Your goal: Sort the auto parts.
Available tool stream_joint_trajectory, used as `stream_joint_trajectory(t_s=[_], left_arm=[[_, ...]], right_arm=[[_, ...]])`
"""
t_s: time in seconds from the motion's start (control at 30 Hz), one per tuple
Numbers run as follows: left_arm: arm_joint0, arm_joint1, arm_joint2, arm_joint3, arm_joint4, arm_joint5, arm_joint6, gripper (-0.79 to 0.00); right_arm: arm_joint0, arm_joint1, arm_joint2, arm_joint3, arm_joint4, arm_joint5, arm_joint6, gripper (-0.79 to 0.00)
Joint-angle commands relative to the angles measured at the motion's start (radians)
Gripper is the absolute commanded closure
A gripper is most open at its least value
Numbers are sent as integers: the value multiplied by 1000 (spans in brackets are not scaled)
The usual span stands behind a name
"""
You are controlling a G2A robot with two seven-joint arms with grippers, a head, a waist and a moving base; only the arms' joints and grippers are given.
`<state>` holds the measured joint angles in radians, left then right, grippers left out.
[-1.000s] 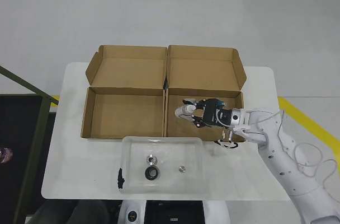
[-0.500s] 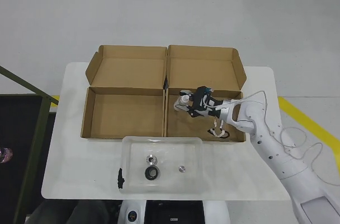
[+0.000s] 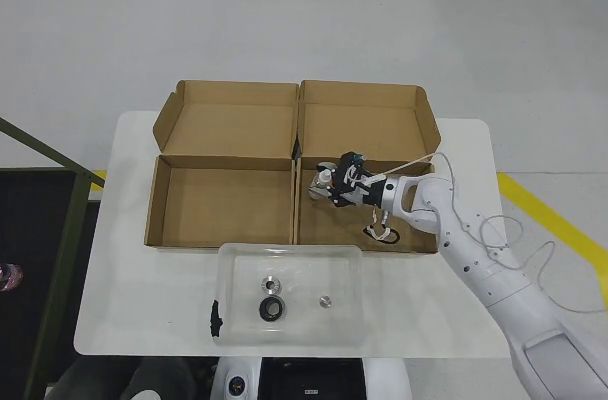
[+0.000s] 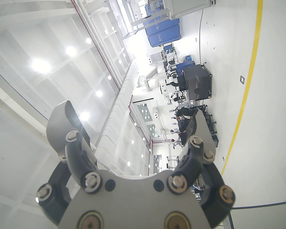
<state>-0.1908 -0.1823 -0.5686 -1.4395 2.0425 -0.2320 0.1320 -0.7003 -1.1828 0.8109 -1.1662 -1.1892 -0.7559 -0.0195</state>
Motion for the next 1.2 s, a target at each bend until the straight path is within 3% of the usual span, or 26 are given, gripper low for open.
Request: stream_joint_trajectory(t_s=[0.0,0.07,0.17,0.33,0.6,1.17], left_arm=[[0,0,0,0,0,0,0,-785],[0,0,0,0,0,0,0,-785],[0,0,0,0,0,0,0,-785],[0,0,0,0,0,0,0,-785],[0,0,0,0,0,0,0,-785],[0,0,0,0,0,0,0,-785]], right_arm=[[5,-5,-6,18,0,0,-7,-256],[8,-10,-9,30,1,0,-14,-360],[10,-15,-13,41,-4,-2,-27,-637],[6,-12,6,14,-21,-16,-46,-763],[-39,19,83,-133,-45,-67,-2,-785],[-250,89,255,-545,-19,-167,245,-785]])
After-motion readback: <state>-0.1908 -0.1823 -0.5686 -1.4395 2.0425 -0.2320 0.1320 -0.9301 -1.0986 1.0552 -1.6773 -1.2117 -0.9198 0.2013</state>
